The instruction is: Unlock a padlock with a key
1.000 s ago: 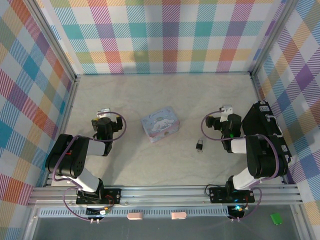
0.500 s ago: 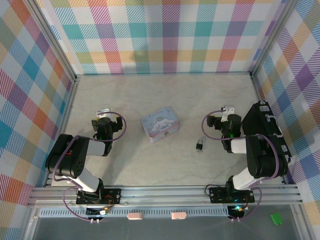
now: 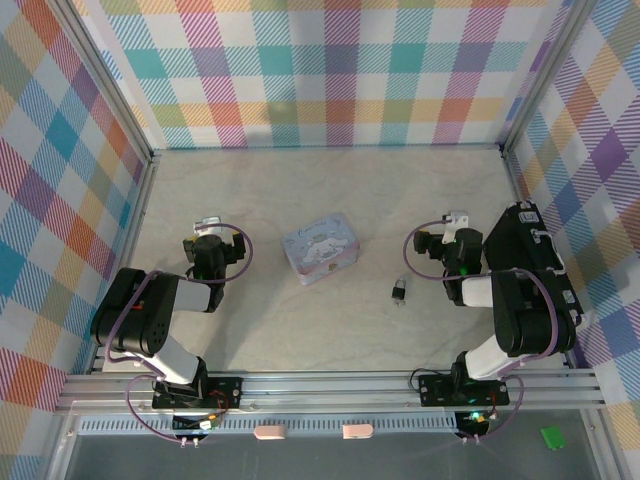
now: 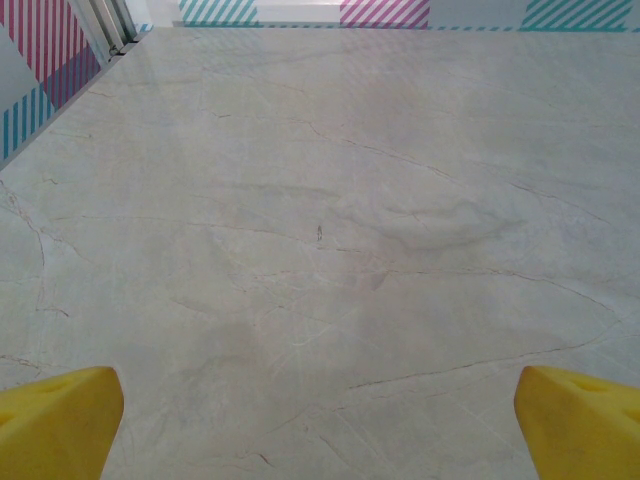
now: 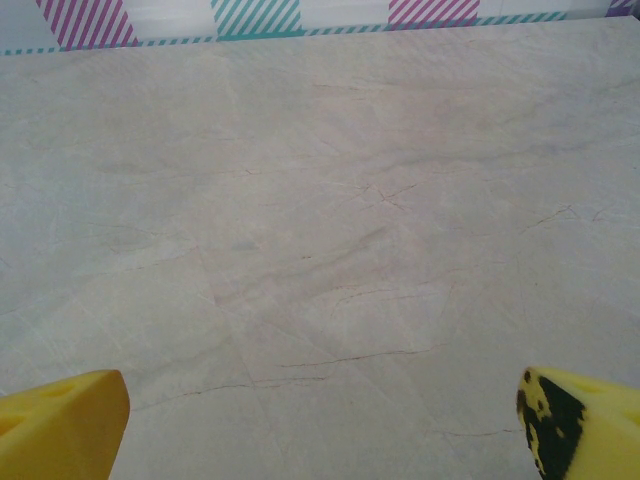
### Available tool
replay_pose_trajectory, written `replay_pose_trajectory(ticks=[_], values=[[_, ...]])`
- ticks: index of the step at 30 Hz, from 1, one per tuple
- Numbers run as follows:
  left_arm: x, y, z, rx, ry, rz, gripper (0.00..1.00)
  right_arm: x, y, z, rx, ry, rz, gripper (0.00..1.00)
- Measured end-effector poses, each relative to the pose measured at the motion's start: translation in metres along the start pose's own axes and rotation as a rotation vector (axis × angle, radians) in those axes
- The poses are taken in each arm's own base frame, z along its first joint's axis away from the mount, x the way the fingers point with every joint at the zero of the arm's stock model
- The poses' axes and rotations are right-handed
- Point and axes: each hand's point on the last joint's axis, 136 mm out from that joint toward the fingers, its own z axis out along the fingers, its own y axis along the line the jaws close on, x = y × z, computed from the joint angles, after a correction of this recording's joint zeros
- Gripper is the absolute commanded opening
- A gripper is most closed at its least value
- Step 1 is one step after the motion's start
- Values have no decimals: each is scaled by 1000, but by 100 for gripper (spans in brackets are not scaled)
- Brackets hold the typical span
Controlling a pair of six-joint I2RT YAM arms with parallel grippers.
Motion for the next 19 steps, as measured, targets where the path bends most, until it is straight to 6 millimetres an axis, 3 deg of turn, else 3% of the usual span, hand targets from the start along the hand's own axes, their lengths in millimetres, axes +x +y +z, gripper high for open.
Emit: replay_pose_trajectory(ticks=[19], values=[[0,0,0,0,0,0,100,2,3,0,-19,10,0,99]])
